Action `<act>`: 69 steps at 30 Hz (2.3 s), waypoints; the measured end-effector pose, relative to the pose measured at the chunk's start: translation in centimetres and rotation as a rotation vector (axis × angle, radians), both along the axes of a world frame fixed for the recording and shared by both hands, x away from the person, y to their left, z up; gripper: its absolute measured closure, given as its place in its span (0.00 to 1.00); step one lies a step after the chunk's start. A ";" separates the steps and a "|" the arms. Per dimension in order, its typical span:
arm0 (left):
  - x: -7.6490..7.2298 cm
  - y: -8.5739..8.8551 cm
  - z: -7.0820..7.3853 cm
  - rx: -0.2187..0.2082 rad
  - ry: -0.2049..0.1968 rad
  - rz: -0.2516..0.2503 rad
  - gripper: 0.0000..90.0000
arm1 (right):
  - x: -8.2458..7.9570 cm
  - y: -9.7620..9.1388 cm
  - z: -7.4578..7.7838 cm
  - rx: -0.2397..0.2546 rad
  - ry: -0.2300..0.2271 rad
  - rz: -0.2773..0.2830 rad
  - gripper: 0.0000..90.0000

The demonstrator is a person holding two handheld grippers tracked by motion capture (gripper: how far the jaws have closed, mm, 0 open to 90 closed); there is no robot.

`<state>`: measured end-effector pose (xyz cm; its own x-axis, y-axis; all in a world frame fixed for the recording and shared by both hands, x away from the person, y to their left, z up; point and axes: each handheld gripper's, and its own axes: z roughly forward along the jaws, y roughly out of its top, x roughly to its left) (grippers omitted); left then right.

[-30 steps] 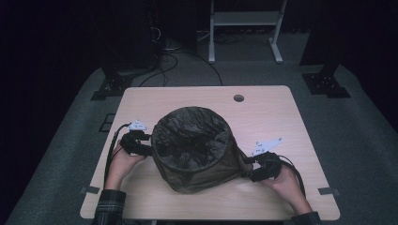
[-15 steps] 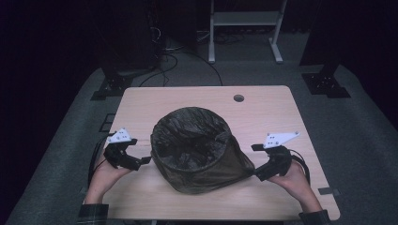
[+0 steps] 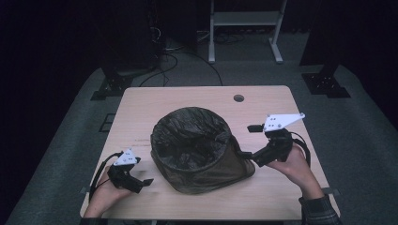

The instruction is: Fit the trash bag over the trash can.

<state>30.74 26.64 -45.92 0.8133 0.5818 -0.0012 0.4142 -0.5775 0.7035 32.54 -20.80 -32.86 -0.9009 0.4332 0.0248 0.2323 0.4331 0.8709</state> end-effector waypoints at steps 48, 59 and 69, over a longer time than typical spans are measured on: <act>-0.5 -1.1 -2.4 -0.002 -0.018 -0.053 0.00 | 3.3 15.6 5.2 -0.400 0.010 0.236 0.03; -0.5 -1.0 -2.4 -0.002 -0.017 -0.054 0.00 | 4.6 21.7 5.1 -0.390 0.027 0.276 0.03; -0.4 -1.0 -2.4 -0.002 -0.017 -0.053 0.00 | 5.6 25.1 0.8 -0.523 0.099 0.284 0.03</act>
